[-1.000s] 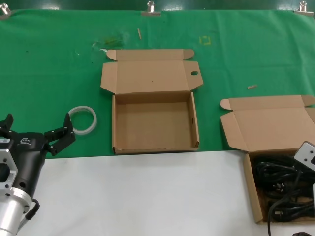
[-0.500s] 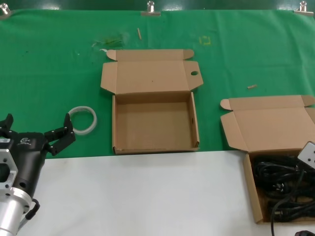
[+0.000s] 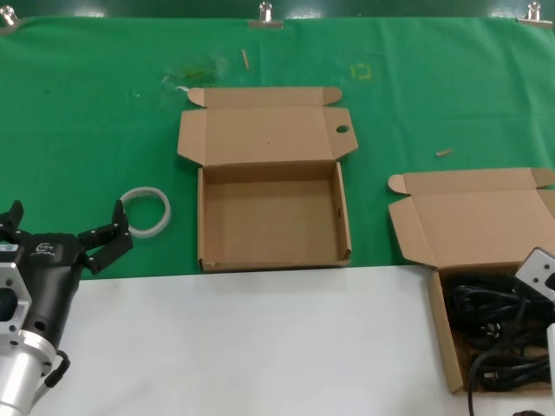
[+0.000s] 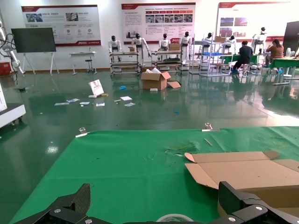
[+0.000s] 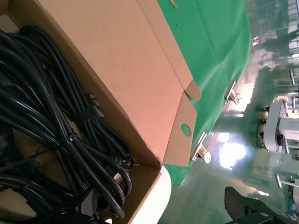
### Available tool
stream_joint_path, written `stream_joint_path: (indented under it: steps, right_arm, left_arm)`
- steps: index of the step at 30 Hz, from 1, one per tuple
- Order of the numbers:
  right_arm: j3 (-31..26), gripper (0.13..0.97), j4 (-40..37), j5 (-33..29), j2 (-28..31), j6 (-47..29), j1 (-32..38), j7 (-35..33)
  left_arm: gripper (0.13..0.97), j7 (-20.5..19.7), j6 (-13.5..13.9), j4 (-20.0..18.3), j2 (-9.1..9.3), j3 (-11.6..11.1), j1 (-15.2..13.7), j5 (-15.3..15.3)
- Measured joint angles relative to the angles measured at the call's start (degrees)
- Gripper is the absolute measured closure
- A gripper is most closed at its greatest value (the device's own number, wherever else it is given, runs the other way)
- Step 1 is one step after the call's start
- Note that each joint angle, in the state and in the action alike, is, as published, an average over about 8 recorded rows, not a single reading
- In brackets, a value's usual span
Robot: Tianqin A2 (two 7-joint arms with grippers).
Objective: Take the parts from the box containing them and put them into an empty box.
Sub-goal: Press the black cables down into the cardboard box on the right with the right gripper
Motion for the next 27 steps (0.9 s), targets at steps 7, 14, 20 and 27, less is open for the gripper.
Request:
stream_joint_path:
  steps: [7, 14, 20, 27]
  right_arm:
    - [-0.97, 0.199, 0.4, 0.0, -0.01, -0.12, -1.0, 1.64]
    - [-1.39, 0.28, 0.65, 0.0, -0.01, -0.2, -1.82, 2.78]
    - [-1.4, 0.345, 0.47, 0.0, -0.01, -0.31, -2.08, 3.26]
    - [-1.41, 0.481, 0.07, 0.0, -0.01, -0.49, -2.24, 3.68]
  left_arm:
    - [0.132, 0.0, 0.0, 0.0, 0.0, 0.0, 0.0, 0.0]
    - [0.132, 0.0, 0.0, 0.0, 0.0, 0.0, 0.0, 0.0]
    - [0.132, 0.0, 0.0, 0.0, 0.0, 0.0, 0.0, 0.0]
    - [0.132, 0.0, 0.0, 0.0, 0.0, 0.0, 0.0, 0.0]
